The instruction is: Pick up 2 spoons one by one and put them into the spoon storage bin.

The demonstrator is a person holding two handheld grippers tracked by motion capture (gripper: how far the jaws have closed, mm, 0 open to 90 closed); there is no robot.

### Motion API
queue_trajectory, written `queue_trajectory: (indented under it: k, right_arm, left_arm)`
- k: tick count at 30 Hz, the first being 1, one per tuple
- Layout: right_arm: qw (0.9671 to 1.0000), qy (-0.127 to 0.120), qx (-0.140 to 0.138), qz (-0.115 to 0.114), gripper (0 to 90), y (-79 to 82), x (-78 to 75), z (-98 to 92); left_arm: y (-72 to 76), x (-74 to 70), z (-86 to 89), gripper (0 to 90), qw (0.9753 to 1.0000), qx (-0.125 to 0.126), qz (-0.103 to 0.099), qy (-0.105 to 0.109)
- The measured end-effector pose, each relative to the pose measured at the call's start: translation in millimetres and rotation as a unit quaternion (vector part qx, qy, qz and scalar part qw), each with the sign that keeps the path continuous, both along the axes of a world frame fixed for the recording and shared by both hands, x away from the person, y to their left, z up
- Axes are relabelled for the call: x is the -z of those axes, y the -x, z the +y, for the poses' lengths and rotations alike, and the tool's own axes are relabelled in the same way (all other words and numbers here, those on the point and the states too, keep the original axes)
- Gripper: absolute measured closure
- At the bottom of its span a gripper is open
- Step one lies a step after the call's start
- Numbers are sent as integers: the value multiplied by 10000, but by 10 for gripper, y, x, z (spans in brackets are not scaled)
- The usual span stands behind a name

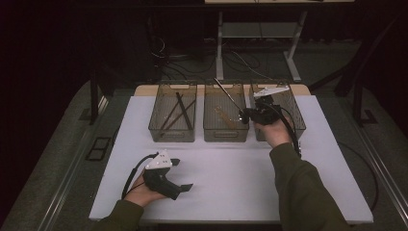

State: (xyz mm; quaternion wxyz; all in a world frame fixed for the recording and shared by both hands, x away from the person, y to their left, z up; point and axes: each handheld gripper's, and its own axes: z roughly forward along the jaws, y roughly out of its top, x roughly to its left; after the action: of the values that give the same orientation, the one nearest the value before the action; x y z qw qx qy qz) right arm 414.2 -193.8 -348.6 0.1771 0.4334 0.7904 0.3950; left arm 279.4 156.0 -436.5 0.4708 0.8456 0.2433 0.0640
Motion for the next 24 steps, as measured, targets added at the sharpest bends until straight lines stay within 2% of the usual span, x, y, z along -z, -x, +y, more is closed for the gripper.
queue_trajectory:
  k: [9,13,19,20,21,24]
  right_arm:
    - [9993,324,144,133,885,-187,100,91]
    - [9982,511,117,307,885,-221,198,150]
    - [9964,729,55,439,876,-227,293,245]
    - [9961,751,36,455,859,-225,303,255]
    - [9963,699,12,502,786,-223,311,263]
    - [9972,642,20,393,656,-201,293,267]
  left_arm:
    - [3,-1,-2,0,10000,6,1,18]
    - [1,-3,1,1,10000,21,-21,2]
    - [6,-3,-3,1,10000,17,9,5]
    - [7,-4,-2,1,10000,12,8,6]
    - [7,-4,-2,1,10000,18,7,4]
    - [3,-4,-2,1,10000,26,-15,-12]
